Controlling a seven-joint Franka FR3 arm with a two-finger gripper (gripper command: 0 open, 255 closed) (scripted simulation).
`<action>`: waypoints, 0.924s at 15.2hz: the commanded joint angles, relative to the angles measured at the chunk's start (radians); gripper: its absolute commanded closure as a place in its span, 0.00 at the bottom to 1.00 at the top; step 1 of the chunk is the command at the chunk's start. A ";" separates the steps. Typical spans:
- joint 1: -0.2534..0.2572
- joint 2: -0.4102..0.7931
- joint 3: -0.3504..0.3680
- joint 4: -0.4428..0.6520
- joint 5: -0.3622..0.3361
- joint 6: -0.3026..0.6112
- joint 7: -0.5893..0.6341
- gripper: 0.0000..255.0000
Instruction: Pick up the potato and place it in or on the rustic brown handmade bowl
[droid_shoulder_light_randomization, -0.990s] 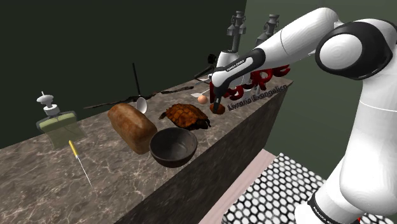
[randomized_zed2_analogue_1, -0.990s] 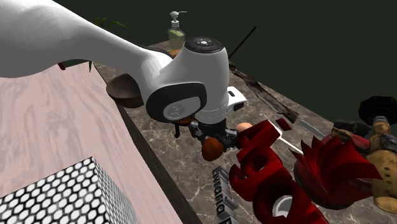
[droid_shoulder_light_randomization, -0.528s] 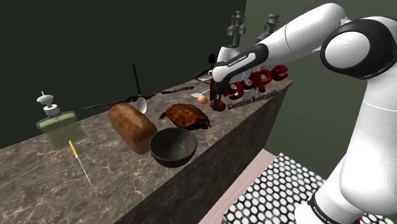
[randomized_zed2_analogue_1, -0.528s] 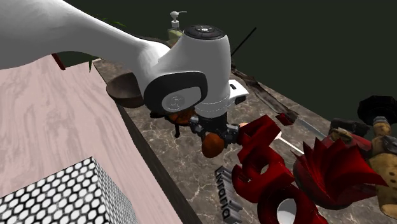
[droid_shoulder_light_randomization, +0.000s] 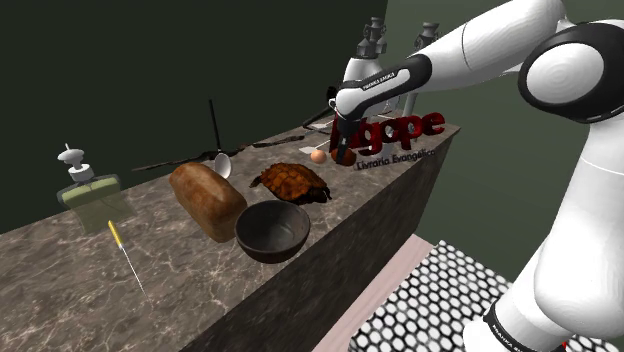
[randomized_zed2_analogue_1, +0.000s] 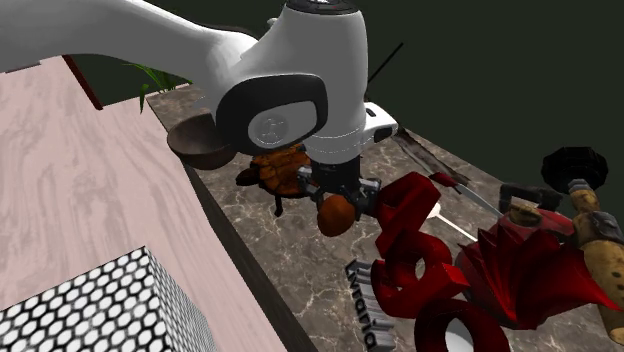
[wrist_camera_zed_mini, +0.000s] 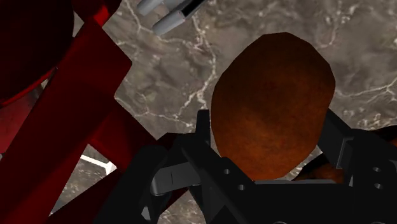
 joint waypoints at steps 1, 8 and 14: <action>0.001 -0.013 -0.001 0.015 -0.003 -0.027 0.003 1.00; 0.002 -0.046 -0.002 0.068 -0.011 -0.113 0.008 1.00; 0.003 -0.067 -0.003 0.122 -0.016 -0.188 0.012 1.00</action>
